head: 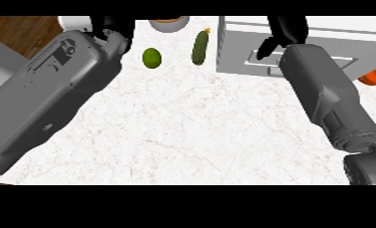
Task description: Pick up the can, place it into the drawer and close the drawer
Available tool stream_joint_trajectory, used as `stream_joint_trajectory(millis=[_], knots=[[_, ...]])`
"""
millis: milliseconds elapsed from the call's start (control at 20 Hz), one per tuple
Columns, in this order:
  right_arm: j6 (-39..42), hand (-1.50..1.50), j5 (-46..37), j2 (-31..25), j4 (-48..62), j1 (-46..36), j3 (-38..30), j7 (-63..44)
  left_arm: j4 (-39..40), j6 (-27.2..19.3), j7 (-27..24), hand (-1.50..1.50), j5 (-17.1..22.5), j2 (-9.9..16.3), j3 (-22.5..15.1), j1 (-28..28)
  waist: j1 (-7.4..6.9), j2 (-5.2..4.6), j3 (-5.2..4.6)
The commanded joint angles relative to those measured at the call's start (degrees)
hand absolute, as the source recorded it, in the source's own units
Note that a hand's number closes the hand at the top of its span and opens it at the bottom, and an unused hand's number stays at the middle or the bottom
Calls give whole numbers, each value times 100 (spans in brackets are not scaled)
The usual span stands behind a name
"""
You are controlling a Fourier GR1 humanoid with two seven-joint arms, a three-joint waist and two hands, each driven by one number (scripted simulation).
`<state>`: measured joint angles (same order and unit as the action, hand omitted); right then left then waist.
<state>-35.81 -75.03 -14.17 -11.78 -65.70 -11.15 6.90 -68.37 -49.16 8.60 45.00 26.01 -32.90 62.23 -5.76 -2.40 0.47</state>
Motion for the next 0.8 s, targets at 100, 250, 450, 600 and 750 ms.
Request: stream_joint_trajectory(millis=[100,250,450,600,750], knots=[[433,-150,517,-35,76,-476,-444,652,-304,67,108,-150,-15,145,46,-116,-127,42,-24],[825,-150,1368,207,12,-571,-1188,1120,-229,66,190,-150,1,157,109,54,-82,21,-2],[1308,-150,2166,296,22,-684,-1955,1352,-317,10,189,-150,-31,176,67,-138,-87,62,-5],[1385,-150,2430,345,4,-754,-2222,1479,-393,128,195,-150,-43,276,72,-242,-91,52,-21],[1367,-150,2516,283,36,-489,-2319,1912,-427,1,211,-150,-143,253,54,-228,-27,24,-22]])
